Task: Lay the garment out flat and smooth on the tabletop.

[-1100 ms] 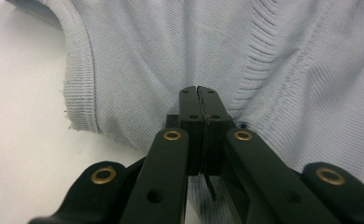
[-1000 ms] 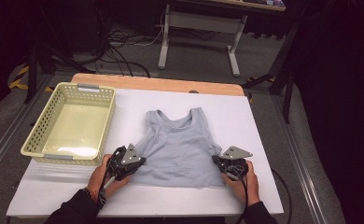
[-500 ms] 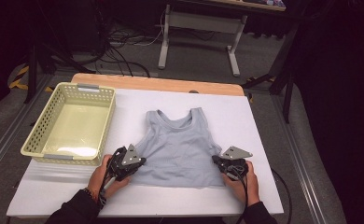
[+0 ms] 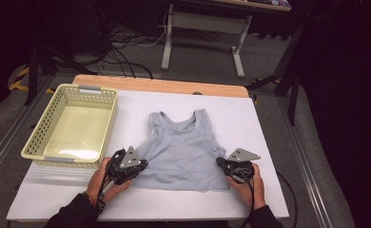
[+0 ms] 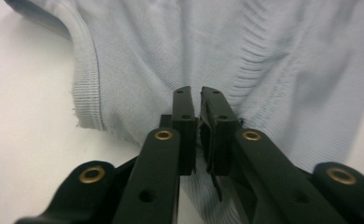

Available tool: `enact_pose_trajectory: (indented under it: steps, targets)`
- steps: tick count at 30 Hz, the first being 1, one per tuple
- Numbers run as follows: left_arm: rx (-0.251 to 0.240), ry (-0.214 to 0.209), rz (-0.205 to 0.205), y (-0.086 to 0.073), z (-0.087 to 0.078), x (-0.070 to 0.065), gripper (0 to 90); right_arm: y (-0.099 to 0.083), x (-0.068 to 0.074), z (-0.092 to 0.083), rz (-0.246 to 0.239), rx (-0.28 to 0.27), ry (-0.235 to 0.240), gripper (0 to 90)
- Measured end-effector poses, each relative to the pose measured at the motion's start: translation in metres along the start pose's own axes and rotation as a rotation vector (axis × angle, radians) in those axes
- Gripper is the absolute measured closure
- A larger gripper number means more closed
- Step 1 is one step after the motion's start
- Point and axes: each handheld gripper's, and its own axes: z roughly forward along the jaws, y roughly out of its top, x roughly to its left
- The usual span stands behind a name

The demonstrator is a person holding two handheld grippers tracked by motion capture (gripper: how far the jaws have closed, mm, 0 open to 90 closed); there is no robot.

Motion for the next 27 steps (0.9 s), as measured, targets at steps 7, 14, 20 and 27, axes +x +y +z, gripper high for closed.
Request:
enact_pose_trajectory:
  steps: [7,14,20,27]
  targets:
    - [-0.042,-0.089,0.059,0.008,-0.015,-0.020,80.0,0.041,-0.014,-0.018,-0.020,-0.121,-0.008,86.0]
    - [0.056,-0.152,0.063,-0.001,0.013,-0.024,81.2,0.107,-0.024,0.024,-0.116,-0.111,0.064,90.0]
    - [0.049,-0.172,0.039,-0.003,0.014,-0.021,81.8,0.118,-0.033,0.079,-0.164,0.002,0.064,90.0]
    - [0.047,-0.151,0.048,-0.004,0.013,-0.024,82.2,0.105,-0.048,0.125,-0.109,0.133,0.044,90.0]
